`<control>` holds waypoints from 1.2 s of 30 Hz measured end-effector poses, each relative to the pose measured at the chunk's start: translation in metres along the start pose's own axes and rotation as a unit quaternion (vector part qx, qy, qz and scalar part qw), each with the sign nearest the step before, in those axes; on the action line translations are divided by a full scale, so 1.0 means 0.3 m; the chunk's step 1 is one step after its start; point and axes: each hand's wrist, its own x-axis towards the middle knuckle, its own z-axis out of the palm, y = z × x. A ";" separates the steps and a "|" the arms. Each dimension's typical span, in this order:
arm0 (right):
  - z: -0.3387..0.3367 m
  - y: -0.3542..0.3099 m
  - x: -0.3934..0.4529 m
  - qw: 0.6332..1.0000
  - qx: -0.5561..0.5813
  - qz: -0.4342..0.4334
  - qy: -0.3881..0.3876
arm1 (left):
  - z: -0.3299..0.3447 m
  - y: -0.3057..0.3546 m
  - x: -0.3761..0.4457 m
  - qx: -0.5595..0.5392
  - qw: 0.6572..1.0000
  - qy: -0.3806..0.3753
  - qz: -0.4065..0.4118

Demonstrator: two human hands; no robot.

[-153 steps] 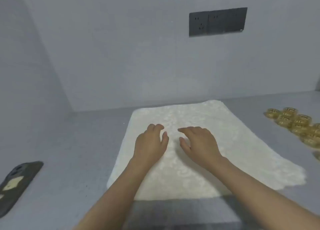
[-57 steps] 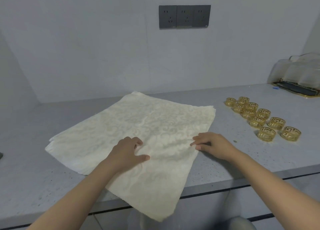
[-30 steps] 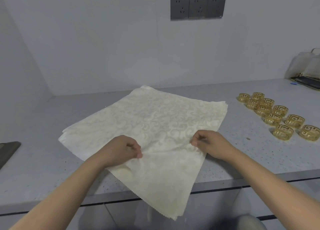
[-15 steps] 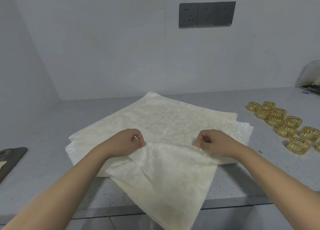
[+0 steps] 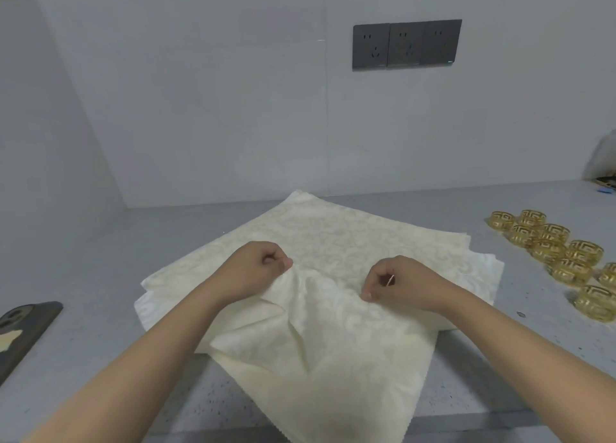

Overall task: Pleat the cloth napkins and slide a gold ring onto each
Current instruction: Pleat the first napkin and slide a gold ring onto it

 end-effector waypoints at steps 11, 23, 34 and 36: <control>-0.017 0.010 0.257 0.997 0.046 0.006 0.063 | -0.003 -0.048 0.239 -0.009 1.000 0.017 -0.014; -0.031 0.121 0.710 0.990 0.052 0.073 0.112 | 0.073 -0.218 0.604 0.014 0.995 0.068 -0.077; 0.067 0.162 0.758 0.999 0.005 -0.025 0.024 | 0.140 -0.343 0.674 -0.012 0.997 -0.081 -0.009; 0.067 0.171 0.759 0.996 -0.069 -0.029 -0.043 | 0.145 -0.365 0.672 0.048 0.989 -0.143 -0.004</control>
